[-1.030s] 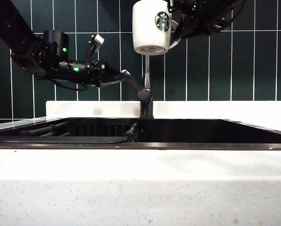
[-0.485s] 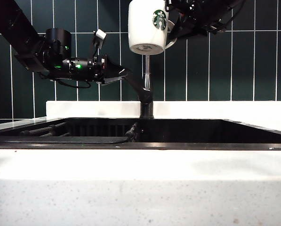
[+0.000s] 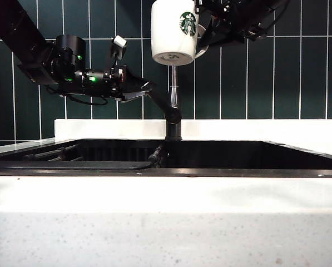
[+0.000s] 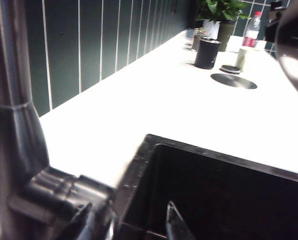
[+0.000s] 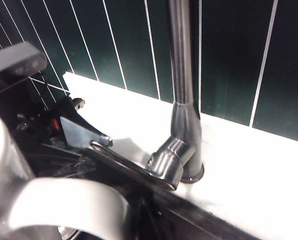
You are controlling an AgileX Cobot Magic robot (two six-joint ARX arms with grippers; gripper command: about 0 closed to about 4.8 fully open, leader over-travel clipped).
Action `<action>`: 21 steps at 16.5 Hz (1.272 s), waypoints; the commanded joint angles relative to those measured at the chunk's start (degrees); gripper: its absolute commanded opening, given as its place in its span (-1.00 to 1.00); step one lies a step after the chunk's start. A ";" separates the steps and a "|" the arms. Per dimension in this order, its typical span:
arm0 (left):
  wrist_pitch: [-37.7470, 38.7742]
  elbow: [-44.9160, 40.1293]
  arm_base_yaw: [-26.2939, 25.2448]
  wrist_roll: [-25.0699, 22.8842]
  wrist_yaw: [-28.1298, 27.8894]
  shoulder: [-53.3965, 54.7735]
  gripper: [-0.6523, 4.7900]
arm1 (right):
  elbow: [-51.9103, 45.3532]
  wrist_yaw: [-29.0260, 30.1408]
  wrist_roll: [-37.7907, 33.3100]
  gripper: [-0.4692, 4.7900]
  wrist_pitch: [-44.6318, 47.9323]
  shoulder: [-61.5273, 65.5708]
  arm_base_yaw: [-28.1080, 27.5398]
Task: Pick up the mug next to the sink, go to the faucet to get some water, pour the water into the sink, and finally put the mug back to its place.
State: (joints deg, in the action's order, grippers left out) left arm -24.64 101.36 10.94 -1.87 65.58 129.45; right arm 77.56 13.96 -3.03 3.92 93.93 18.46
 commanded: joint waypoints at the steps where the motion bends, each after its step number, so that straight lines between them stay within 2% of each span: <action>1: -0.52 0.28 0.22 -2.86 -6.36 -0.46 -0.11 | 0.66 0.59 -1.07 -0.83 3.15 -0.76 0.15; 3: -0.24 0.28 0.22 -2.93 -7.82 -0.46 -0.11 | 0.66 0.59 -1.05 -0.83 2.23 -0.76 0.15; 14: 1.03 0.28 0.22 -4.15 -8.24 -0.46 -0.11 | 0.66 1.42 -1.03 -0.83 2.34 -0.76 0.15; 15: 1.01 0.28 0.22 -4.17 -9.53 -0.46 -0.11 | 0.66 1.42 -1.03 -0.83 2.34 -0.76 0.15; 16: 0.92 0.28 0.22 -5.27 -14.29 -0.46 -0.11 | 0.66 1.42 -1.03 -0.83 2.34 -0.76 0.15; 18: 0.59 0.28 0.22 -5.73 -17.75 -0.46 -0.11 | 0.66 1.42 -1.03 -0.83 2.32 -0.76 0.13; 21: 0.57 0.28 0.22 -6.49 -27.43 -0.46 -0.11 | 0.66 1.42 -1.01 -0.82 2.32 -0.76 0.13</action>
State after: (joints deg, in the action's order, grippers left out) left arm -23.33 101.36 11.75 -7.94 47.09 129.14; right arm 77.45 14.17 -2.72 1.39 94.19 18.50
